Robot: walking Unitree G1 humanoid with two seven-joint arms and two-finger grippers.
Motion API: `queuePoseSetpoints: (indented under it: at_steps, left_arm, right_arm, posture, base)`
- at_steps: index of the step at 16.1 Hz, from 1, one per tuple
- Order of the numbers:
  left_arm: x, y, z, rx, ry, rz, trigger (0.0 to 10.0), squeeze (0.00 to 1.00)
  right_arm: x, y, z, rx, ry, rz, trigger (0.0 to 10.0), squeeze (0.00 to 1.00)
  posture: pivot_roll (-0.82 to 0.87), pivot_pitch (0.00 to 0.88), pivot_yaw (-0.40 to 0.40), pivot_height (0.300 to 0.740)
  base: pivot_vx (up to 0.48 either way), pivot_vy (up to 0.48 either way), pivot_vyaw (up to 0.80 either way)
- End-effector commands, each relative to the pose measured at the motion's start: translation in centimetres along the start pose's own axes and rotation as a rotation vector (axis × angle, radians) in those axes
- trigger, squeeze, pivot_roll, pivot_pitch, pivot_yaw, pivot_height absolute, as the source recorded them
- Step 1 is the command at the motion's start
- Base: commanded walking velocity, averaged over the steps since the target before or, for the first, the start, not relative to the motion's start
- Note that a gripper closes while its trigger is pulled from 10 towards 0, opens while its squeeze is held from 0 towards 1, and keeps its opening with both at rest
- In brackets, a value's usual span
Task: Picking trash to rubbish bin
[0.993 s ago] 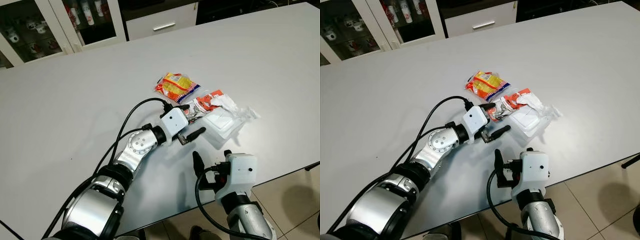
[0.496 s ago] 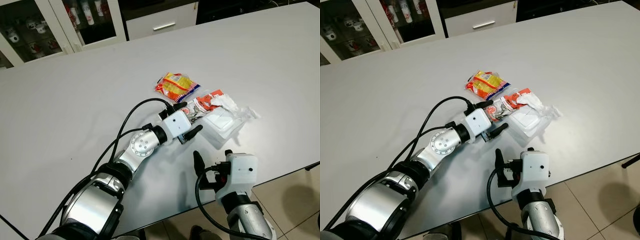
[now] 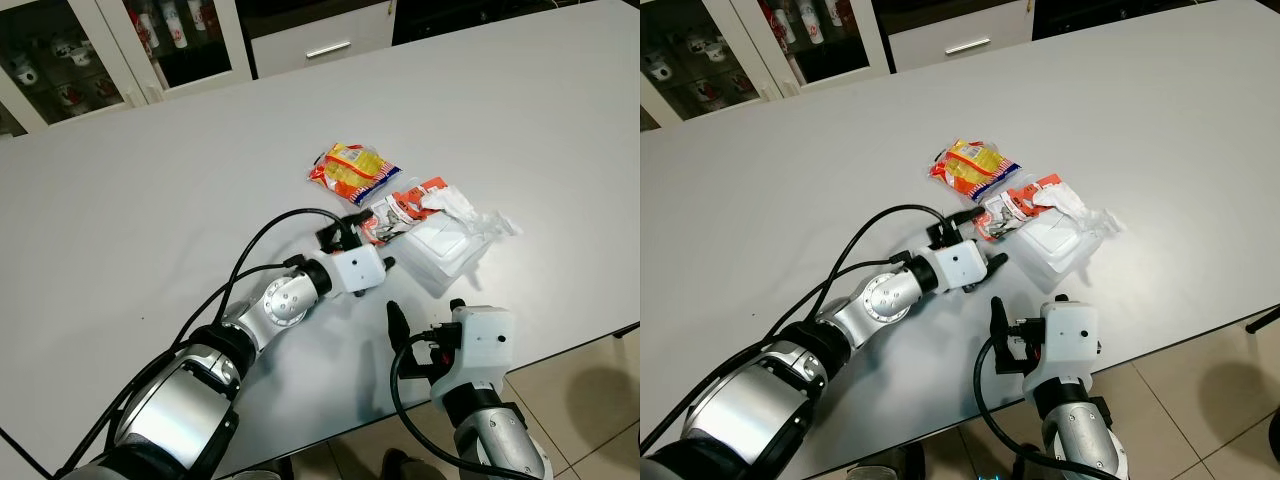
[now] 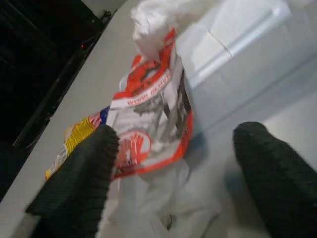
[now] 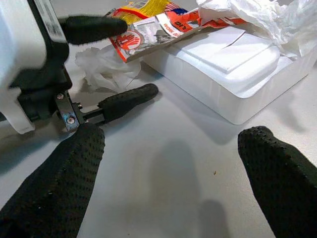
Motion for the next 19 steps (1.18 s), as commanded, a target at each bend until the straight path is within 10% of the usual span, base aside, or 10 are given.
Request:
queuePoseSetpoints:
  at_steps: [1,8,9,18,19]
  left_arm:
    - [-0.2,-0.1,-0.5,-0.035,0.030,-0.004,0.0,0.00]
    - [-0.1,-0.3,-1.3,-0.079,0.046,0.022,0.0,0.00]
    - [-0.4,-0.2,-1.4,-0.085,0.049,0.048,10.0,0.00]
    - [-1.7,-0.1,-1.6,-0.125,0.023,0.120,10.0,0.00]
    - [-1.8,0.0,-1.6,-0.127,0.025,0.128,3.1,0.00]
  right_arm:
    - [-0.2,0.0,0.3,0.012,0.004,0.003,10.0,0.00]
    - [-0.2,0.1,0.3,0.012,0.002,0.000,10.0,0.00]
    - [-0.2,0.1,0.3,0.013,0.002,0.001,10.0,0.00]
    - [-0.3,0.3,0.4,0.018,0.004,0.002,10.0,0.00]
    - [-0.3,0.3,0.4,0.019,0.003,0.002,10.0,0.00]
  posture:
    - [-0.01,0.188,0.095,0.740]
    - [-0.01,0.189,0.096,0.740]
    - [-0.01,0.188,0.096,0.740]
    - [-0.01,0.186,0.099,0.740]
    - [-0.01,0.186,0.099,0.740]
  base:
    - [0.000,0.000,0.00]
    - [0.000,0.000,0.00]
    - [0.000,0.000,0.00]
    - [0.000,0.000,0.00]
    - [0.000,0.000,0.00]
Point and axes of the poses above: a point about 5 cm out from each wrist's last joint towards the gripper, its own y axis pointing out of the wrist towards the gripper, its own z axis along the axis of the wrist's last joint, x = y × z, the point moved 3 cm from there along y, pointing out of the wrist towards the gripper, and after that the axes turned 11 degrees about -y, right-handed, at the moved point
